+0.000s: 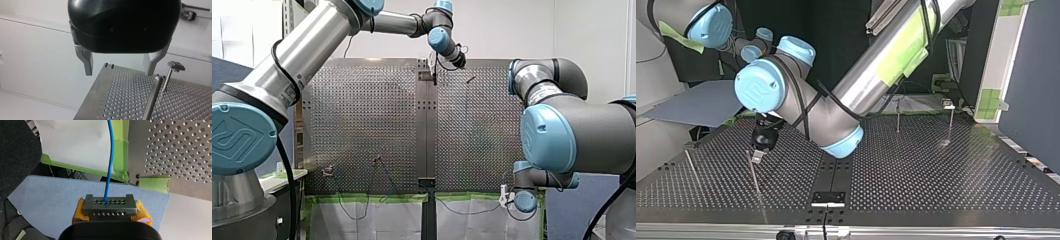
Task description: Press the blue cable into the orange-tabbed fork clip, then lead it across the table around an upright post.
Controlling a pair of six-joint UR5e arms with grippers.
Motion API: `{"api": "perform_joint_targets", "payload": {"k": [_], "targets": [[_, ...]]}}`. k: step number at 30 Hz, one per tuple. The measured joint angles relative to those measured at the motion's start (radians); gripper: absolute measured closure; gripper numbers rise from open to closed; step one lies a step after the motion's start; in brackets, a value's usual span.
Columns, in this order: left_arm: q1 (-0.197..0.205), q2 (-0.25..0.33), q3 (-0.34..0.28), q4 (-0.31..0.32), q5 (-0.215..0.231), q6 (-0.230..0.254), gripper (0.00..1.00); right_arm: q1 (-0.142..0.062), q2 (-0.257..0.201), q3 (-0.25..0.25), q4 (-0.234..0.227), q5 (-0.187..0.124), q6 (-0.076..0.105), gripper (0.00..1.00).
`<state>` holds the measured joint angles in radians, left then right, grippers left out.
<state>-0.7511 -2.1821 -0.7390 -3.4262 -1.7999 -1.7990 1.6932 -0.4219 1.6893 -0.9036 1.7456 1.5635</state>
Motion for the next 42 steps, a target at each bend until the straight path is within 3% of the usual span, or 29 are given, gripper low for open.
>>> {"api": "perform_joint_targets", "payload": {"k": [4,7,20,29,42], "targets": [[0.006,0.000,0.000,-0.003,0.029,-0.028,0.00,0.002,0.000,-0.001,0.002,0.000,0.000,1.00],[0.008,0.000,0.000,-0.012,0.028,-0.038,0.00,0.003,0.000,-0.001,0.003,0.000,0.000,1.00],[0.008,0.000,0.000,-0.056,-0.076,-0.031,0.00,0.005,0.001,-0.001,0.005,0.000,0.000,1.00],[0.007,0.000,0.000,-0.084,-0.150,0.021,0.00,0.006,0.001,-0.001,0.006,0.000,0.000,1.00],[0.004,0.000,0.000,-0.087,-0.166,0.029,0.00,0.006,0.001,-0.002,0.006,-0.001,0.000,1.00]]}}
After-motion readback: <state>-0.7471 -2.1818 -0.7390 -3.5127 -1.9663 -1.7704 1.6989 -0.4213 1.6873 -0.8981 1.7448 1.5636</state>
